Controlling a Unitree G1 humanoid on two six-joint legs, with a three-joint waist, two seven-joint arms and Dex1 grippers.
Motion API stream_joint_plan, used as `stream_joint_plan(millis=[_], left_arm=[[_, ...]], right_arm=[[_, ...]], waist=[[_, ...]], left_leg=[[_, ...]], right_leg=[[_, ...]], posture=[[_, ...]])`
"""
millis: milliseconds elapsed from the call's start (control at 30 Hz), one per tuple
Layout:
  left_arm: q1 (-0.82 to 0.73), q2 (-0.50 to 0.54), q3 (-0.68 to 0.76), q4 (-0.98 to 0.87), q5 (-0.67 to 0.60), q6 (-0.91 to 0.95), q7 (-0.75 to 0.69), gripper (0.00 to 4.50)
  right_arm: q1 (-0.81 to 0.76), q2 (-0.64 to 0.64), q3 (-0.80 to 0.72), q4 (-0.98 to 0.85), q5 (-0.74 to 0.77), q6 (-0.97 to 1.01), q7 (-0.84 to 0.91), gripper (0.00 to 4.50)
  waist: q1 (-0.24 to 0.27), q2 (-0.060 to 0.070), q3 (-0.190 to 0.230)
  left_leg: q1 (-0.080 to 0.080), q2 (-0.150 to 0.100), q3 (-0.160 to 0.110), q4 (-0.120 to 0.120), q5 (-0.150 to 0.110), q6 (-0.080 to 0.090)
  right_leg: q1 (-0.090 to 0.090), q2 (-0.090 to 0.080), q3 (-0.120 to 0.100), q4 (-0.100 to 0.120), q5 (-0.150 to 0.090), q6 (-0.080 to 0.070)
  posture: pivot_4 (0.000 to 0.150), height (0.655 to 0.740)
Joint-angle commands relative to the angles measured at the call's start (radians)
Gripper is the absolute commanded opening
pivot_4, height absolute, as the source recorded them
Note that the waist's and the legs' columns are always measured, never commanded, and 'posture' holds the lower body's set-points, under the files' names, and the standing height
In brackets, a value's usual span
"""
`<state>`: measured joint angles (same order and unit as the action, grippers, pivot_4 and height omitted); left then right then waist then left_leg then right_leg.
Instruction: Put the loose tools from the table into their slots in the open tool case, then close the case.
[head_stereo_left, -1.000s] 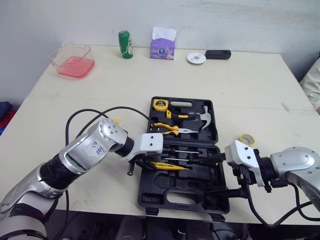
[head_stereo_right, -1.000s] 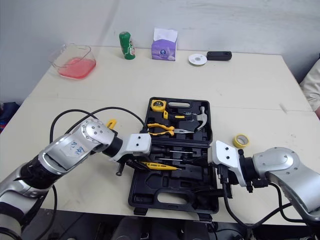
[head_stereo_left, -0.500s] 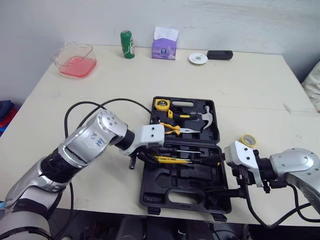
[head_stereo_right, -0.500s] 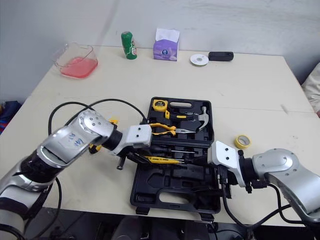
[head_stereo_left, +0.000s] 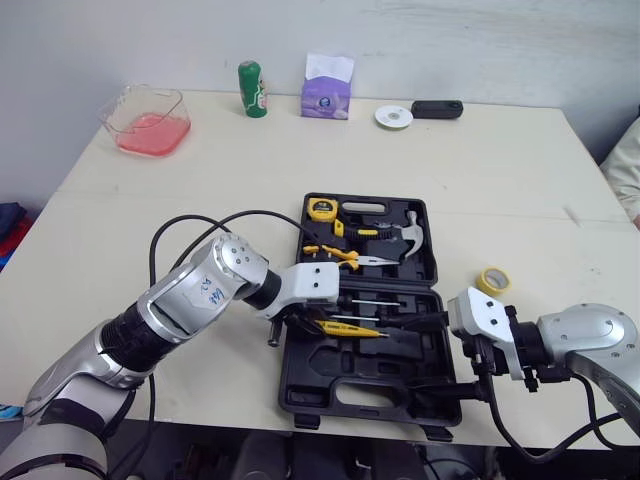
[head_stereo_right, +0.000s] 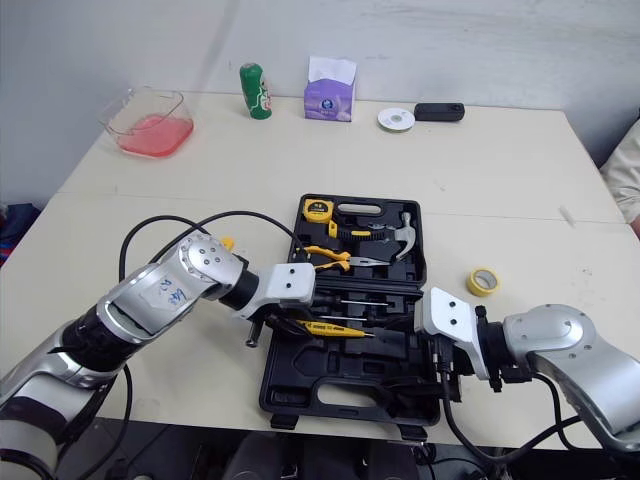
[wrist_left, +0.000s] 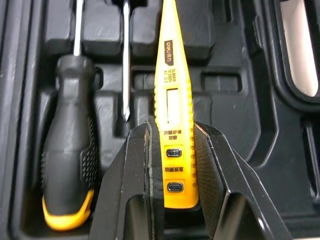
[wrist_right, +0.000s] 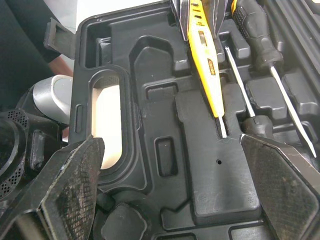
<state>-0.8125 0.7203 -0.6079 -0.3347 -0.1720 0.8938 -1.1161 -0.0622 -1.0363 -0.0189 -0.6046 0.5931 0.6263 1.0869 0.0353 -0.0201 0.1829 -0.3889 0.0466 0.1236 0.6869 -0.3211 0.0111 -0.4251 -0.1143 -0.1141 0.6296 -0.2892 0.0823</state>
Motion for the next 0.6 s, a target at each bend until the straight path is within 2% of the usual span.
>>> stream_joint_plan(millis=[33,433,500,600], left_arm=[[-0.003,-0.002,0.001,-0.001,0.01,-0.014,-0.008,0.55],[-0.002,0.008,-0.011,0.005,0.045,-0.022,-0.032,0.55],[-0.007,0.014,-0.013,0.004,0.052,-0.018,-0.038,1.61],[-0.02,0.027,0.01,-0.004,0.048,-0.013,-0.051,2.94]], right_arm=[[0.005,-0.008,-0.046,-0.037,0.011,-0.01,0.0,4.5],[0.003,0.0,-0.043,-0.025,-0.006,-0.019,-0.002,4.5],[0.003,0.003,-0.041,-0.024,-0.009,-0.022,-0.003,4.5],[0.003,0.004,-0.041,-0.023,-0.011,-0.023,-0.002,4.5]], waist=[[-0.002,0.0,0.0],[-0.008,0.0,0.0],[-0.008,0.0,0.0],[-0.008,0.0,0.0]], left_leg=[[0.0,0.0,0.0,0.0,0.0,0.0],[0.0,0.0,0.0,0.0,0.0,0.0],[0.0,0.0,0.0,0.0,0.0,0.0],[0.0,0.0,0.0,0.0,0.0,0.0]], right_leg=[[0.0,0.0,0.0,0.0,0.0,0.0],[0.0,0.0,0.0,0.0,0.0,0.0],[0.0,0.0,0.0,0.001,0.0,0.0],[0.0,0.0,0.0,0.001,0.0,0.0]], posture=[[0.15,0.7244],[0.15,0.7244],[0.15,0.7244],[0.15,0.7244]])
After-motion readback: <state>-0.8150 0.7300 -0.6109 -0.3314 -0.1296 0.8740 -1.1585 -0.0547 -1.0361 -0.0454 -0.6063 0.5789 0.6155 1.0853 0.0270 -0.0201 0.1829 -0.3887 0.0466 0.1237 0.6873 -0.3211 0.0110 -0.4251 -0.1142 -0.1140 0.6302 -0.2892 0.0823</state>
